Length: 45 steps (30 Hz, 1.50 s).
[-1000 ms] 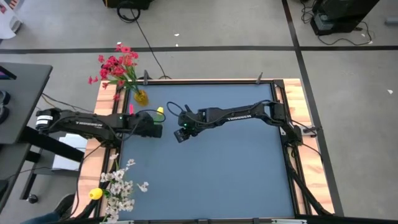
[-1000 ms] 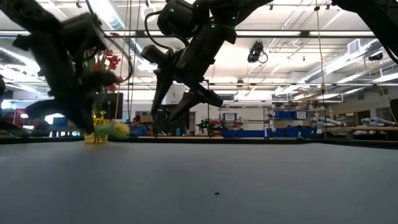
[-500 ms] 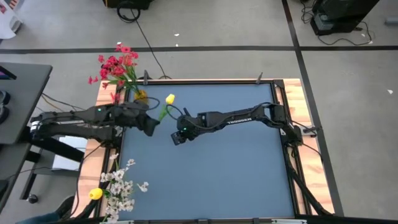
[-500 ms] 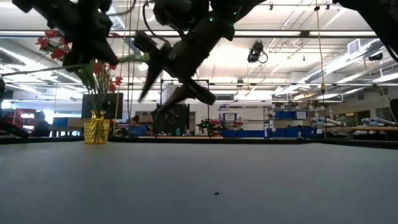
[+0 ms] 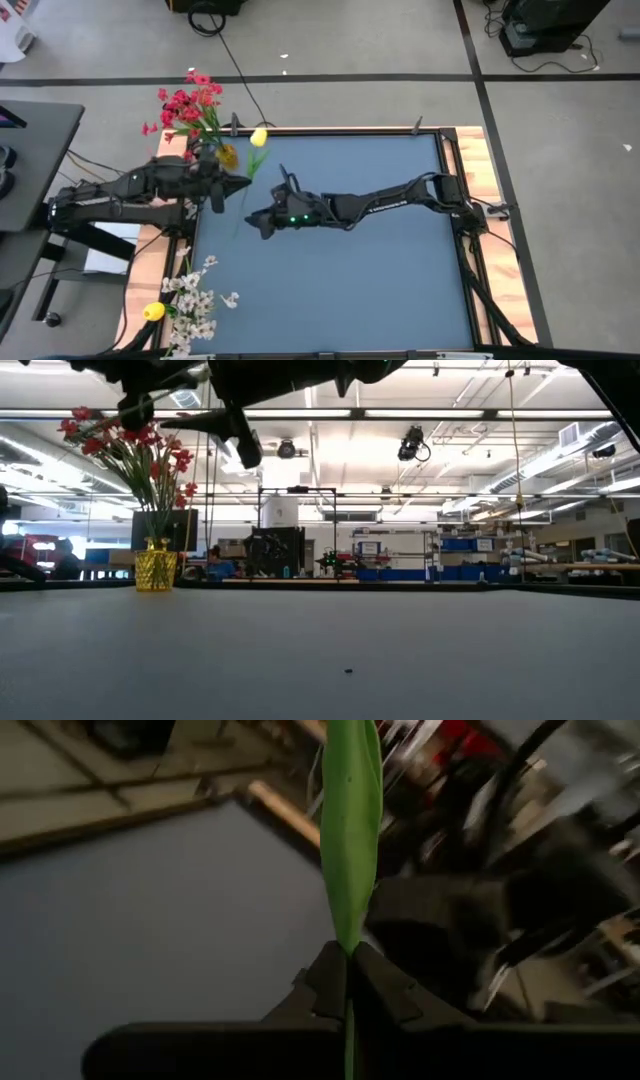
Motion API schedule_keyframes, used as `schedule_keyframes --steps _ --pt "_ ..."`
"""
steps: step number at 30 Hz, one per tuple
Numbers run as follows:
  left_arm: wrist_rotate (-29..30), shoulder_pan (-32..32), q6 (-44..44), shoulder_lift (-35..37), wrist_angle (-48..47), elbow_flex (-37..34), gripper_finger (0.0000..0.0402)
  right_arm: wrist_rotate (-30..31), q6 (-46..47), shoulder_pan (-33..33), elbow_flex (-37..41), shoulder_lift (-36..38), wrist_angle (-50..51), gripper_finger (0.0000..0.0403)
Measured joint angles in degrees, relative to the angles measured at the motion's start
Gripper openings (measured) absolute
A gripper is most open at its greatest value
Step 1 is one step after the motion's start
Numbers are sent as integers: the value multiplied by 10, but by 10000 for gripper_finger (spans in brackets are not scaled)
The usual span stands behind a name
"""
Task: Sort flowers into vase by color
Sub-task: Put the yellow flower into the transparent vase
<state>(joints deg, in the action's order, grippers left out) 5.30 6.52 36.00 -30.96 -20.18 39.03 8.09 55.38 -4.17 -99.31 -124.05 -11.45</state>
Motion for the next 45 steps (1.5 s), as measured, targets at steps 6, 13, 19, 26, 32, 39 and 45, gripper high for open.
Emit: schedule_keyframes --steps 6,13,19,26,32,39,45 --pt "0 0 -12 -8 30 0 11 50 -44 -5 0 0 -62 192" --pt "-5 0 -8 -13 60 0 11 69 -41 -6 0 0 -68 147" --pt "-10 0 -5 -18 68 0 11 69 -40 -6 0 0 -70 79" --pt "-15 0 12 -17 68 0 13 66 -50 -4 0 0 -69 9" --pt "-16 0 13 -17 63 0 66 39 -66 -1 0 0 -41 5" --pt "-54 0 -6 -21 50 0 118 8 -82 -2 0 0 -5 2" --pt "-71 0 -21 -21 40 0 98 -6 -90 -2 0 0 -3 2"
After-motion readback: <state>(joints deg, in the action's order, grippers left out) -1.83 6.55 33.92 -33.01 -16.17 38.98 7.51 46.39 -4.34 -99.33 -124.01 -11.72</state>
